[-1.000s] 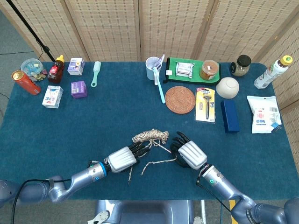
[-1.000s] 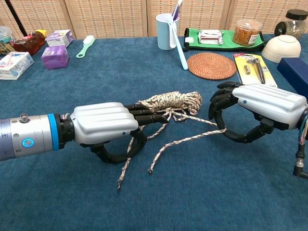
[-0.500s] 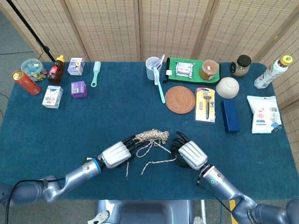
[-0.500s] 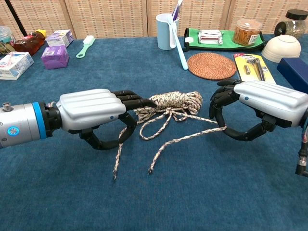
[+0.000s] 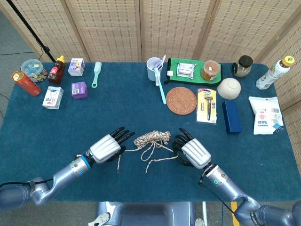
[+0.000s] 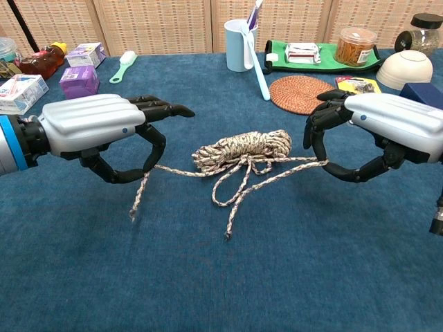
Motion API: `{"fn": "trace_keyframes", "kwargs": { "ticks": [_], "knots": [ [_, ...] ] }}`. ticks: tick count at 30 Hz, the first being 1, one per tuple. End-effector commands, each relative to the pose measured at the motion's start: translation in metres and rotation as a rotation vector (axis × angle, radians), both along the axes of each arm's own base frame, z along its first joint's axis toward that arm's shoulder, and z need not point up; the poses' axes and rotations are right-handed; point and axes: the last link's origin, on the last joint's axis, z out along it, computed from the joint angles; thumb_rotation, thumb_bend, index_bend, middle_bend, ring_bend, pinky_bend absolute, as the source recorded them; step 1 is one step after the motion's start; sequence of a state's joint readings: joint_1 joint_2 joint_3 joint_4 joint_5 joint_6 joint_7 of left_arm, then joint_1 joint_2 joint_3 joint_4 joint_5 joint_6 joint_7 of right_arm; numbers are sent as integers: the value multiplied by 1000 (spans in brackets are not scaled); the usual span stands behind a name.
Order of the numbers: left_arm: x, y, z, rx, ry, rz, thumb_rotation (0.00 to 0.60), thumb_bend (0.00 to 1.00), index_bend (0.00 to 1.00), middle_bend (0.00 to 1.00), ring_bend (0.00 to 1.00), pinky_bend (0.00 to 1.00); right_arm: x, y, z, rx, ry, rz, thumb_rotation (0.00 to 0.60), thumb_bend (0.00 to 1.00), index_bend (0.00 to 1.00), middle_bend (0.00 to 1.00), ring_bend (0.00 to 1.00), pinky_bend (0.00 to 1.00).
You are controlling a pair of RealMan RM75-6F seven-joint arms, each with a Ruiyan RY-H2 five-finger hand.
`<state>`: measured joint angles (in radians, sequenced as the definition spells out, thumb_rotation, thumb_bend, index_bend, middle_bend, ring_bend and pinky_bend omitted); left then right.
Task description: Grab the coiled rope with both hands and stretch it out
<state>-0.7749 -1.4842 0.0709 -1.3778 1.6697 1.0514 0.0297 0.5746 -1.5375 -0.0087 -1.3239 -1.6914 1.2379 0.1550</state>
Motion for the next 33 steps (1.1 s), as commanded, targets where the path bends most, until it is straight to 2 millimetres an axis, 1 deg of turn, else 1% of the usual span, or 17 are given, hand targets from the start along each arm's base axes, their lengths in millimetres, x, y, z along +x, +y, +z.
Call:
{"fn": "trace_keyframes", "kwargs": {
  "ticks": [1, 11, 16, 19, 33],
  "knots": [
    [-4, 2, 8, 20, -6, 14, 600, 559, 753, 23, 0, 0, 0, -2, 5, -18, -4, -3, 600, 469, 691, 391, 221, 0],
    [-22, 10, 39, 91, -1, 59, 600, 559, 762, 34, 0, 0, -6, -9, 20, -67, 4, -8, 600, 471, 700, 401, 231, 0],
    [-38, 13, 66, 158, 11, 93, 600, 559, 762, 34, 0, 0, -12, -15, 31, -96, 9, -19, 600, 472, 701, 403, 233, 0],
    [-45, 15, 78, 186, 13, 114, 600, 559, 762, 34, 0, 0, -15, -17, 35, -111, 9, -27, 600, 472, 701, 403, 233, 0],
    [-75, 20, 120, 296, 46, 177, 600, 559, 762, 34, 0, 0, -28, -25, 57, -176, 29, -62, 600, 473, 701, 403, 234, 0]
  ]
}}
